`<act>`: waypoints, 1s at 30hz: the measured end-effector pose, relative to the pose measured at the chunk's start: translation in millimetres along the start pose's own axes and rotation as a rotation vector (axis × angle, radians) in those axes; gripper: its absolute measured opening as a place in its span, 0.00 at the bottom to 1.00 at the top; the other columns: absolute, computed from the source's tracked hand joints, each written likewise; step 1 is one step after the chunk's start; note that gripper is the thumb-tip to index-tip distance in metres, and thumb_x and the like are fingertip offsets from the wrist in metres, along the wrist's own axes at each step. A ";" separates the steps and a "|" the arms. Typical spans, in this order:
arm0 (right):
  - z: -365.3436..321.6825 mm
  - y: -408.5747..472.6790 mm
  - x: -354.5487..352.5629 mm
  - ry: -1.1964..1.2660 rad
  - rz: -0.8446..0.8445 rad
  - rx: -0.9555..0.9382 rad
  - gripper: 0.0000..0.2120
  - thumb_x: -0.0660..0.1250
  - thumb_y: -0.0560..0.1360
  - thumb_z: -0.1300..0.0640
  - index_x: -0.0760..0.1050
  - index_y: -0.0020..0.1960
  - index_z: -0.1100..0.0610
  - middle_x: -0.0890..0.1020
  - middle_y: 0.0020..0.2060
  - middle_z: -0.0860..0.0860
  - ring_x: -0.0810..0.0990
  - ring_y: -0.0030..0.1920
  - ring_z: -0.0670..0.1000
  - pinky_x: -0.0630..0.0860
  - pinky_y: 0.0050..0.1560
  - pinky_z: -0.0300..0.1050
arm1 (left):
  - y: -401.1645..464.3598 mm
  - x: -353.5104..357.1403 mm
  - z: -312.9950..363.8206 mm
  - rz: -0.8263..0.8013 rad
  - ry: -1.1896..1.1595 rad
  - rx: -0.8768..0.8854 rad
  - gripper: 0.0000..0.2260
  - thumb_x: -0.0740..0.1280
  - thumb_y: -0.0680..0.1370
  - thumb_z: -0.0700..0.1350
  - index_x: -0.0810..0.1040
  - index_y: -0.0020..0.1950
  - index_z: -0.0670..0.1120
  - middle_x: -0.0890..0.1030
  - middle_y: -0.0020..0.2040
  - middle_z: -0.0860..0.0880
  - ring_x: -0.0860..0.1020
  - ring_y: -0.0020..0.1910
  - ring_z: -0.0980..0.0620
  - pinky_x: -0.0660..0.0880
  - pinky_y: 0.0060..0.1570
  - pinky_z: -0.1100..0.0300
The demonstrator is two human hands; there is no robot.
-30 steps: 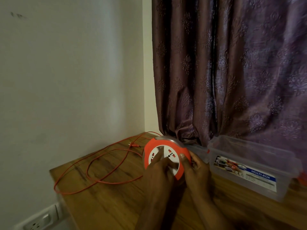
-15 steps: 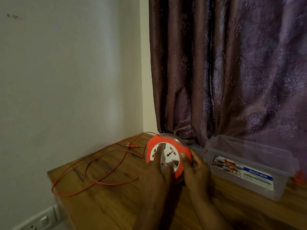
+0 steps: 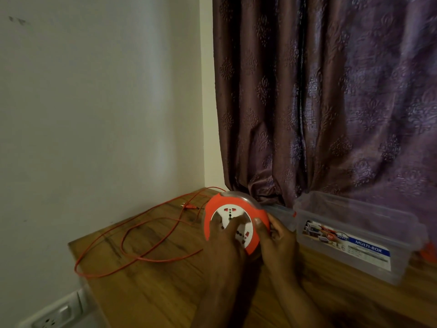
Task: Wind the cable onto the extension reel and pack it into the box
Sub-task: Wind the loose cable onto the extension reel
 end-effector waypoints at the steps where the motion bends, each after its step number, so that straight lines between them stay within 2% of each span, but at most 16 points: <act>1: 0.4 -0.2 0.3 0.002 -0.007 -0.001 0.17 0.69 0.74 0.53 0.77 0.61 0.55 0.84 0.52 0.53 0.83 0.47 0.48 0.79 0.37 0.32 | -0.4 -0.6 0.6 0.022 -0.006 0.029 0.21 0.65 0.75 0.41 0.73 0.61 0.64 0.58 0.76 0.48 0.62 0.72 0.45 0.71 0.62 0.55; 3: 0.4 -0.5 0.2 0.007 -0.010 -0.001 0.15 0.68 0.74 0.53 0.78 0.60 0.55 0.84 0.51 0.52 0.83 0.48 0.48 0.79 0.39 0.32 | -1.3 -1.5 -0.2 0.061 0.000 0.066 0.16 0.66 0.74 0.40 0.78 0.54 0.61 0.61 0.75 0.50 0.63 0.72 0.47 0.67 0.65 0.54; 6: -0.6 0.6 -1.4 0.007 0.008 0.012 0.17 0.68 0.74 0.53 0.77 0.61 0.56 0.83 0.52 0.52 0.83 0.49 0.49 0.78 0.40 0.32 | -1.9 -1.5 -0.3 0.055 -0.006 0.097 0.15 0.64 0.75 0.41 0.80 0.53 0.59 0.63 0.75 0.54 0.62 0.73 0.51 0.58 0.66 0.59; 8: -2.3 2.0 -3.0 0.020 0.021 0.009 0.14 0.68 0.74 0.53 0.78 0.59 0.55 0.83 0.49 0.51 0.82 0.46 0.46 0.77 0.36 0.29 | -4.0 -3.2 3.0 0.076 -0.073 0.108 0.14 0.63 0.75 0.41 0.80 0.54 0.58 0.64 0.73 0.55 0.64 0.71 0.53 0.60 0.67 0.59; 9: -3.4 2.3 -3.6 0.027 0.028 0.006 0.12 0.68 0.75 0.53 0.78 0.58 0.53 0.84 0.48 0.51 0.82 0.45 0.43 0.76 0.35 0.27 | -5.4 -5.2 4.6 0.126 -0.125 0.111 0.13 0.62 0.76 0.42 0.79 0.55 0.58 0.67 0.71 0.55 0.67 0.68 0.53 0.66 0.66 0.58; 10: -4.6 2.3 -4.4 0.031 0.039 0.002 0.10 0.68 0.75 0.54 0.78 0.56 0.51 0.83 0.46 0.50 0.81 0.43 0.41 0.75 0.34 0.26 | -6.1 -7.7 5.0 0.194 -0.165 0.116 0.12 0.63 0.76 0.44 0.78 0.56 0.57 0.70 0.68 0.54 0.71 0.64 0.53 0.72 0.60 0.62; 12: -5.5 2.4 -6.3 0.038 0.063 0.000 0.11 0.68 0.75 0.54 0.78 0.56 0.51 0.83 0.45 0.49 0.79 0.42 0.38 0.73 0.32 0.24 | -6.0 -12.0 3.2 0.286 -0.178 0.098 0.12 0.63 0.77 0.46 0.74 0.61 0.54 0.74 0.63 0.51 0.73 0.54 0.57 0.72 0.46 0.73; 14: -5.1 2.4 -7.9 0.028 0.081 0.001 0.13 0.68 0.74 0.53 0.78 0.58 0.54 0.83 0.44 0.48 0.79 0.41 0.37 0.73 0.31 0.25 | -4.4 -10.1 -0.5 0.228 -0.177 0.020 0.15 0.61 0.78 0.50 0.70 0.65 0.54 0.76 0.61 0.50 0.74 0.49 0.58 0.74 0.42 0.69; 16: -4.9 2.3 -8.3 0.005 0.091 -0.011 0.14 0.68 0.74 0.53 0.78 0.59 0.54 0.82 0.45 0.47 0.79 0.42 0.38 0.74 0.32 0.25 | -4.8 -4.7 -1.6 0.108 -0.132 -0.057 0.20 0.59 0.78 0.55 0.63 0.70 0.56 0.77 0.62 0.50 0.77 0.51 0.56 0.77 0.46 0.62; 18: -4.8 1.6 -7.0 -0.009 0.090 -0.024 0.13 0.68 0.75 0.54 0.78 0.59 0.53 0.82 0.46 0.47 0.79 0.43 0.38 0.75 0.33 0.25 | -5.9 -1.6 -0.8 0.058 -0.093 -0.078 0.25 0.58 0.77 0.58 0.57 0.73 0.58 0.76 0.65 0.50 0.77 0.54 0.54 0.77 0.48 0.60; 21: -5.4 0.1 -4.4 -0.021 0.086 -0.040 0.13 0.68 0.75 0.55 0.76 0.59 0.50 0.81 0.45 0.46 0.78 0.41 0.35 0.74 0.34 0.24 | -4.7 -2.4 -0.2 0.037 -0.113 -0.071 0.27 0.58 0.77 0.60 0.52 0.74 0.62 0.75 0.66 0.50 0.77 0.52 0.55 0.77 0.47 0.60; 23: -5.2 -0.6 -2.0 -0.030 0.064 -0.039 0.15 0.69 0.75 0.55 0.77 0.61 0.54 0.82 0.48 0.47 0.80 0.43 0.40 0.74 0.36 0.24 | -3.8 -3.8 -0.7 0.027 -0.094 -0.070 0.28 0.58 0.76 0.62 0.51 0.74 0.63 0.74 0.67 0.51 0.77 0.54 0.55 0.75 0.48 0.62; 25: -4.6 -1.5 -0.4 -0.039 0.043 -0.036 0.17 0.69 0.74 0.54 0.77 0.62 0.56 0.83 0.51 0.51 0.82 0.48 0.46 0.76 0.38 0.26 | -3.4 -3.5 -1.7 0.016 -0.070 -0.090 0.29 0.56 0.76 0.64 0.50 0.75 0.62 0.72 0.68 0.50 0.75 0.59 0.52 0.74 0.53 0.60; 30: -3.2 -3.3 0.4 -0.029 0.023 -0.029 0.18 0.69 0.74 0.53 0.77 0.62 0.56 0.84 0.51 0.53 0.81 0.45 0.41 0.75 0.34 0.26 | -3.0 -1.1 -2.3 -0.017 -0.082 -0.098 0.28 0.59 0.78 0.59 0.52 0.75 0.61 0.70 0.69 0.48 0.72 0.64 0.50 0.72 0.60 0.55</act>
Point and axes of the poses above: each hand's wrist, its own y-axis towards the middle knuckle, its own x-axis out of the palm, z = x × y, the point moved 2 cm from there along y, towards the middle knuckle
